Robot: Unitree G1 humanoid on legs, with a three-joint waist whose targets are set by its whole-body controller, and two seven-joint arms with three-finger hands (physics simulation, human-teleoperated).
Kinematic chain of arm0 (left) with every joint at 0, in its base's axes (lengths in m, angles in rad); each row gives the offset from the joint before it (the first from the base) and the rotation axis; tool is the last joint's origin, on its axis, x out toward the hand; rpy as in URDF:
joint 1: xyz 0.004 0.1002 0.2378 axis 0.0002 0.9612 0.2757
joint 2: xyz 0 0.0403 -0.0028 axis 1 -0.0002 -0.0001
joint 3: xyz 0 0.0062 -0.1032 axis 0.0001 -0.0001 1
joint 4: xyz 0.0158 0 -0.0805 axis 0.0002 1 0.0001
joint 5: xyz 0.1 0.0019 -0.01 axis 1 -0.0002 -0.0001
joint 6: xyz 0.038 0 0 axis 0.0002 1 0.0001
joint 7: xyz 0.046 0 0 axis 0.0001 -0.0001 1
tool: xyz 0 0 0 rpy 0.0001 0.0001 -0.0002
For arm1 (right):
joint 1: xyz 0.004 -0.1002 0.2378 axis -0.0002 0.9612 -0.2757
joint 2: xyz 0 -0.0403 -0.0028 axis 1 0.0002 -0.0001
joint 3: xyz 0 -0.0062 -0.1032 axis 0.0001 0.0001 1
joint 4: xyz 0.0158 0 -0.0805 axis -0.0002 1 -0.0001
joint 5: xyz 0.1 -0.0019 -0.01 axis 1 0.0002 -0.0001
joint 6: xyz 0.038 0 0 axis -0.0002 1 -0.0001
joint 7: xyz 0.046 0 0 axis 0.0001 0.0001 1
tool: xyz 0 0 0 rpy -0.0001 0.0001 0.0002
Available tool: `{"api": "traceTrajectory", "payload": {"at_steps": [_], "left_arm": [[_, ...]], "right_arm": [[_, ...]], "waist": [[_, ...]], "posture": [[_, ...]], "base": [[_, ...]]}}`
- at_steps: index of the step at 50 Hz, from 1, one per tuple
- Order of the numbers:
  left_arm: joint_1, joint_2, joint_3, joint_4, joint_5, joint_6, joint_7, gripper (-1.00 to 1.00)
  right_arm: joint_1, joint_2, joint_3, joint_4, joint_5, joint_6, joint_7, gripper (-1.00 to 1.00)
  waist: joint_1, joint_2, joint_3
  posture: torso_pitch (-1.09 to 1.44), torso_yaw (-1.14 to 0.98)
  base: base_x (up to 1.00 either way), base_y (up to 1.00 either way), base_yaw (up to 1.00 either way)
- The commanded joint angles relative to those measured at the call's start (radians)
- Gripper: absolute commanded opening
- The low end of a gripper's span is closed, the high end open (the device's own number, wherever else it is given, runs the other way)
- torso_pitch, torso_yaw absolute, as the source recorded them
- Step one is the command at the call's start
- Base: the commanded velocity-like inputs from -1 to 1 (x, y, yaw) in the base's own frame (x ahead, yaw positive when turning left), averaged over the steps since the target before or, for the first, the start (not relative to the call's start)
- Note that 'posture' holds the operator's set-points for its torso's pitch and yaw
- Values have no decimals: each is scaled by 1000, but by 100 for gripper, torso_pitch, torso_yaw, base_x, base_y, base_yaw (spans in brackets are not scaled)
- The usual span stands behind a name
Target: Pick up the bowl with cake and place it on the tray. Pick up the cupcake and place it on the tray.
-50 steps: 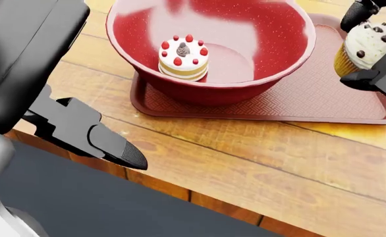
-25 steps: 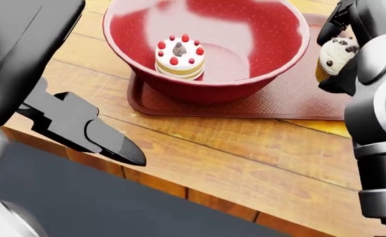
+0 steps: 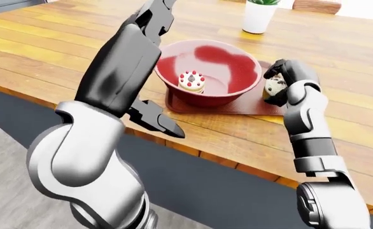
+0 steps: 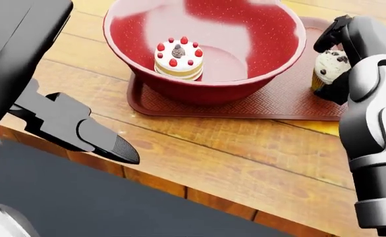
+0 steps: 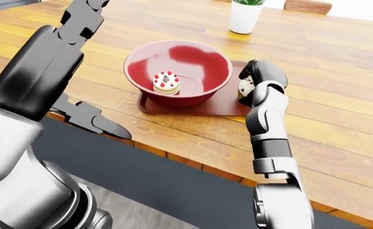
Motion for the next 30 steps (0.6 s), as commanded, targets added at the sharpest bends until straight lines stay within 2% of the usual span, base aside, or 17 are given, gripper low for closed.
{"api": "traceTrajectory", "payload": {"at_steps": [1, 4, 10, 20, 30], "left_arm": [[-27, 5, 3, -13, 1, -6, 10, 100], [-42, 12, 9, -10, 0, 1, 5, 100], [-49, 21, 11, -6, -6, 6, 6, 100], [-65, 26, 10, -8, 4, 14, -7, 100], [-73, 24, 12, -9, 14, 19, -16, 100]], "right_arm": [[-31, -19, -13, -28, -10, -14, -26, 15], [-27, -21, -13, -26, -9, -13, -26, 23], [-37, -26, -14, -29, -9, -13, -15, 19], [-60, -60, -28, -137, -29, 14, 79, 5], [-36, -74, -50, -305, -50, 41, 192, 2]], "waist": [[0, -2, -26], [1, -2, -26], [1, -1, -26], [0, 2, -24], [-2, 2, -22]], "posture": [[0, 0], [0, 0], [0, 0], [0, 0], [0, 0]], "base": [[0, 0, 0], [0, 0, 0], [0, 0, 0], [0, 0, 0], [0, 0, 0]]}}
